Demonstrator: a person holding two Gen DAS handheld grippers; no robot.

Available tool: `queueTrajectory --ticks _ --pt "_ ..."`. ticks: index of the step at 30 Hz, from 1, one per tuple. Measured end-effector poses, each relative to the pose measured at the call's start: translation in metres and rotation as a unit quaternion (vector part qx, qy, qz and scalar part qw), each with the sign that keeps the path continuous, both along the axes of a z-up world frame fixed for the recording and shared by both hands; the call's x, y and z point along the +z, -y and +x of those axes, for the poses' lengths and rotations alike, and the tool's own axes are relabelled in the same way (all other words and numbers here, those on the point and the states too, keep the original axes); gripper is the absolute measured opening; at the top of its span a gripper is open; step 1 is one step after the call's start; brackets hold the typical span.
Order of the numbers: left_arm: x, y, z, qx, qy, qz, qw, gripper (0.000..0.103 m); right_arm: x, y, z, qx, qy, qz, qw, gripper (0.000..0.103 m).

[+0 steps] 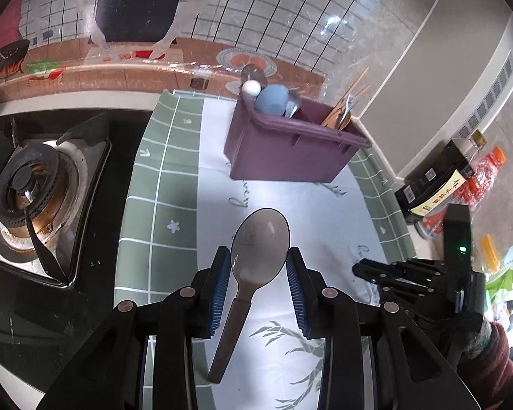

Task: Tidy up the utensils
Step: 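Grasp the translucent brown spoon with the left tool while the right lifts the white spoon, then carry the brown spoon with the left tool and white spoon with the right over the caddy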

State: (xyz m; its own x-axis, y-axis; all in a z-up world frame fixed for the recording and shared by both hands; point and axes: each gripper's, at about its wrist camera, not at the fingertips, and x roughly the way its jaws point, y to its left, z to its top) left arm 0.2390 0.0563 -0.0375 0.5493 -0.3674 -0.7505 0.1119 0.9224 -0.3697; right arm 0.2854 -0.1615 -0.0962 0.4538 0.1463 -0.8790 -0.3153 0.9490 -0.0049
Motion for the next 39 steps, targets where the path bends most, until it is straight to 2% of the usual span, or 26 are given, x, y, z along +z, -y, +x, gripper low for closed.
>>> queueTrajectory --ticks 5,12,22,26,29,30,32,34,36,39 --pt "0.011 0.012 -0.001 -0.008 0.014 -0.005 0.9999 0.035 0.036 0.011 -0.013 -0.011 0.047 0.046 0.998 0.009" --pt "0.028 0.027 -0.002 -0.018 0.039 -0.014 0.999 0.035 0.074 0.028 -0.023 -0.03 0.105 0.103 0.989 0.009" --pt "0.056 0.04 -0.004 -0.018 0.086 0.001 0.9962 0.035 0.086 0.037 -0.017 -0.045 0.127 0.121 0.984 0.009" --pt "0.09 0.044 -0.001 -0.022 0.127 -0.005 0.9916 0.035 0.111 0.04 -0.015 -0.05 0.162 0.134 0.976 0.009" --pt "0.141 0.044 0.005 -0.024 0.183 -0.027 0.9824 0.035 0.158 0.043 -0.014 -0.047 0.224 0.151 0.962 0.009" --pt "0.164 0.045 0.007 -0.026 0.209 -0.035 0.9768 0.035 0.187 0.046 -0.014 -0.045 0.26 0.162 0.951 0.009" --pt "0.196 0.047 0.013 -0.028 0.248 -0.041 0.9674 0.035 0.222 0.049 -0.015 -0.04 0.304 0.181 0.934 0.009" --pt "0.216 0.049 0.02 -0.026 0.271 -0.045 0.961 0.035 0.258 0.055 -0.009 -0.04 0.353 0.206 0.912 0.01" --pt "0.226 0.051 0.03 -0.022 0.286 -0.047 0.9568 0.035 0.274 0.058 0.005 -0.043 0.363 0.22 0.905 0.01" --pt "0.225 0.053 0.051 -0.008 0.293 -0.041 0.9553 0.035 0.276 0.056 0.03 -0.048 0.36 0.228 0.903 0.01"
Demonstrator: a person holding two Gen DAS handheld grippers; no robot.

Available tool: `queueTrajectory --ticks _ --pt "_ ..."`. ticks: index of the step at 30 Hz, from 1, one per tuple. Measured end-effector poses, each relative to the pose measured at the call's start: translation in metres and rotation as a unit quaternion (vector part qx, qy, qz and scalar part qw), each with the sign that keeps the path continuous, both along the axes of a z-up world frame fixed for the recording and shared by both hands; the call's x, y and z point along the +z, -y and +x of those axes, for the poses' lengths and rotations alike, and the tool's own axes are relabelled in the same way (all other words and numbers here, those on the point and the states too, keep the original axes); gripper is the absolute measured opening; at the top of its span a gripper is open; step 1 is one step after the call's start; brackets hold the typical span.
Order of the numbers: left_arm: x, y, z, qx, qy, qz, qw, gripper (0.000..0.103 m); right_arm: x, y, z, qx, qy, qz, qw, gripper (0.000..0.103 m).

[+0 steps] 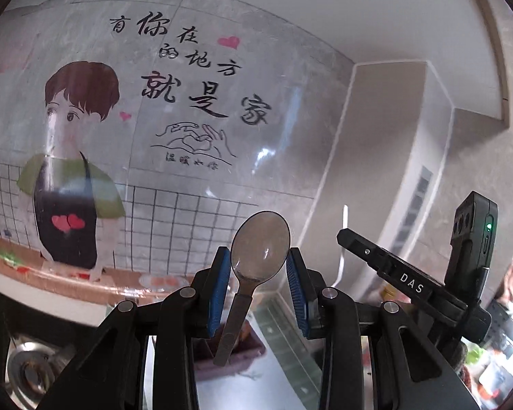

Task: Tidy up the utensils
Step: 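Carry the brown spoon with the left tool and white spoon with the right over the caddy, then open both tools to drop the spoons into the caddy and withdraw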

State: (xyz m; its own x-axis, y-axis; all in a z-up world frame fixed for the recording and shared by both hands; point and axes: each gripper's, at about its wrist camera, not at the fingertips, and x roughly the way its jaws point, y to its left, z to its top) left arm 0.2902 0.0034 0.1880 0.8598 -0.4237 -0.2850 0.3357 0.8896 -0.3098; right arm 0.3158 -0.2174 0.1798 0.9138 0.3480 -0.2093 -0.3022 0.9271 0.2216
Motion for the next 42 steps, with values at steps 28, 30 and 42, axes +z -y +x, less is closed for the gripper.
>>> queueTrajectory --ticks 28,30,42 --pt "-0.163 -0.002 0.123 0.03 -0.138 -0.01 0.9899 0.035 -0.153 -0.051 0.124 -0.01 -0.162 -0.084 0.983 0.01" --pt "-0.172 -0.001 0.126 0.029 -0.154 -0.009 0.9876 0.035 -0.162 -0.054 0.127 -0.008 -0.176 -0.09 0.98 0.01" --pt "-0.18 -0.003 0.104 0.028 -0.197 0.0 0.9799 0.043 -0.169 -0.054 0.094 0.005 -0.204 -0.096 0.974 0.047"
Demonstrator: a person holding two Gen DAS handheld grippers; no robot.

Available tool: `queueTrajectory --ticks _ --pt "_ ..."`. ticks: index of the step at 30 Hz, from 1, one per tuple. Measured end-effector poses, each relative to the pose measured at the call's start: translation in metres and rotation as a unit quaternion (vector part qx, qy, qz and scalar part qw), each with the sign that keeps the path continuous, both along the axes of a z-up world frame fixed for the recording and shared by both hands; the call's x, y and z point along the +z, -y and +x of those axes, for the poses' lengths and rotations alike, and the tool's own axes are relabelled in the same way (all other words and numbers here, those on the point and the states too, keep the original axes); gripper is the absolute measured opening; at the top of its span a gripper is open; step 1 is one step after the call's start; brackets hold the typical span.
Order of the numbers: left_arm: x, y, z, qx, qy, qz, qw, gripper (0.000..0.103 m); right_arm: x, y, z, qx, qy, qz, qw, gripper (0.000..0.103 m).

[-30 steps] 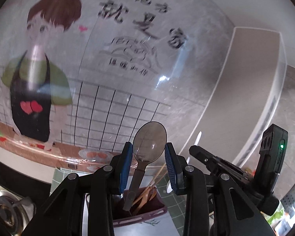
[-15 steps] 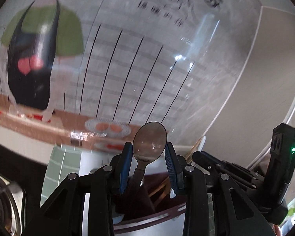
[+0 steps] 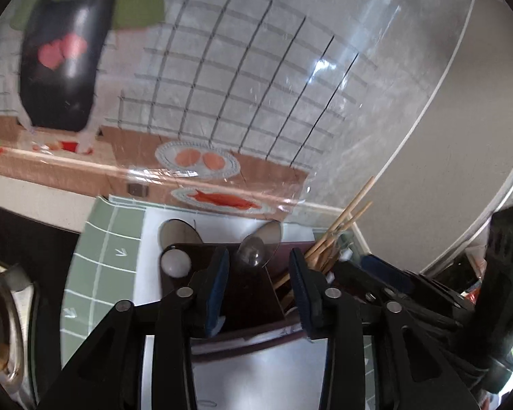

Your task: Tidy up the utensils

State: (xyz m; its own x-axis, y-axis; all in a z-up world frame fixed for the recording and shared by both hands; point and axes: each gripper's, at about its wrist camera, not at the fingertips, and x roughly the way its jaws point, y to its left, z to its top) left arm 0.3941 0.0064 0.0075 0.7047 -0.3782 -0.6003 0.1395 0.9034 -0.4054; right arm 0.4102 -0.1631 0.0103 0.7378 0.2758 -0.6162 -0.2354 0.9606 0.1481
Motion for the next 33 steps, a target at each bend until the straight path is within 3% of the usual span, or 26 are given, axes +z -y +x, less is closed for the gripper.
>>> queueTrajectory --ticks 2,6,9,11,13,17,22,27,31,33 --pt "0.014 -0.002 -0.016 0.008 0.017 0.01 0.9998 0.05 0.01 0.005 -0.019 -0.003 0.011 0.012 1.0 0.057" --pt "0.04 -0.006 -0.059 0.02 0.049 0.034 0.998 0.052 0.029 0.013 -0.069 -0.028 0.044 -0.005 0.999 0.064" --pt "0.048 -0.011 -0.103 0.038 0.06 0.064 0.9954 0.053 0.037 0.02 -0.115 -0.047 0.072 -0.014 0.996 0.08" --pt "0.046 -0.013 -0.134 0.055 0.055 0.103 0.9917 0.053 0.039 0.025 -0.142 -0.058 0.088 -0.013 0.994 0.097" --pt "0.04 -0.016 -0.164 0.056 0.06 0.124 0.9889 0.053 0.036 0.031 -0.171 -0.078 0.111 -0.014 0.991 0.103" --pt "0.021 -0.012 -0.217 0.054 0.07 0.167 0.982 0.054 0.027 0.036 -0.209 -0.093 0.123 -0.031 0.988 0.103" --pt "0.017 -0.009 -0.262 0.07 0.088 0.165 0.9799 0.053 0.011 0.032 -0.245 -0.085 0.095 -0.038 0.991 0.103" --pt "0.017 0.003 -0.283 0.123 0.082 0.221 0.9639 0.053 0.001 0.016 -0.27 -0.078 0.108 -0.059 0.989 0.103" --pt "0.018 0.005 -0.289 0.103 0.078 0.202 0.9709 0.053 -0.003 0.017 -0.275 -0.081 0.108 -0.046 0.99 0.103" --pt "0.02 0.007 -0.293 0.101 0.083 0.203 0.9705 0.053 -0.006 0.019 -0.275 -0.081 0.102 -0.041 0.991 0.103"
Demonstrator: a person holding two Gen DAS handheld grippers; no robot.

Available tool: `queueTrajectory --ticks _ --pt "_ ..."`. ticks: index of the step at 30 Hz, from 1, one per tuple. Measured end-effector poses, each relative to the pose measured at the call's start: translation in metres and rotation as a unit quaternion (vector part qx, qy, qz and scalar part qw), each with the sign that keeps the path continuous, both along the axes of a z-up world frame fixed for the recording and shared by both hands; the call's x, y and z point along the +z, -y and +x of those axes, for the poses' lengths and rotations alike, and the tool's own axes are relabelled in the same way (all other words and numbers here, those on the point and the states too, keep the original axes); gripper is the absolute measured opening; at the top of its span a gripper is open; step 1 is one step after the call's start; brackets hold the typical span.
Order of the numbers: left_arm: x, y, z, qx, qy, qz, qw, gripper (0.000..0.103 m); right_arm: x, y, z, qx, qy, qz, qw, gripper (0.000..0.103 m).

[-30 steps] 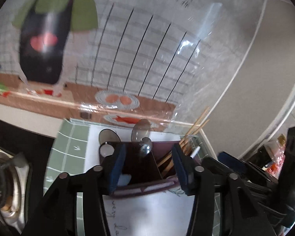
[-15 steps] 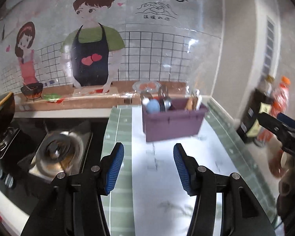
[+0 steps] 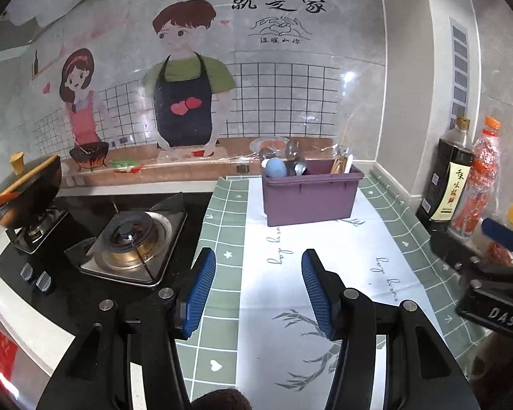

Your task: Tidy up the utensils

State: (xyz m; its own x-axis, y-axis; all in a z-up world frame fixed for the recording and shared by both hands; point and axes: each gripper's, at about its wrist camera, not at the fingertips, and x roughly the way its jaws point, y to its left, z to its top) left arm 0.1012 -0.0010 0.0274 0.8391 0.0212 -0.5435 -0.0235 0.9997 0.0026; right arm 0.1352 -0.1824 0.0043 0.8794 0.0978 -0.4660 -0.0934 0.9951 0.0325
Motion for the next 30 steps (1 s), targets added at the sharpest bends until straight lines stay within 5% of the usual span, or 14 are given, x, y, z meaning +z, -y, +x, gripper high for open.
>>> queueTrajectory --ticks 30 --pt "0.0021 0.0071 0.0 -0.014 -0.009 -0.013 0.9998 0.053 -0.0013 0.0063 -0.0033 -0.004 -0.004 0.001 1.0 0.103"
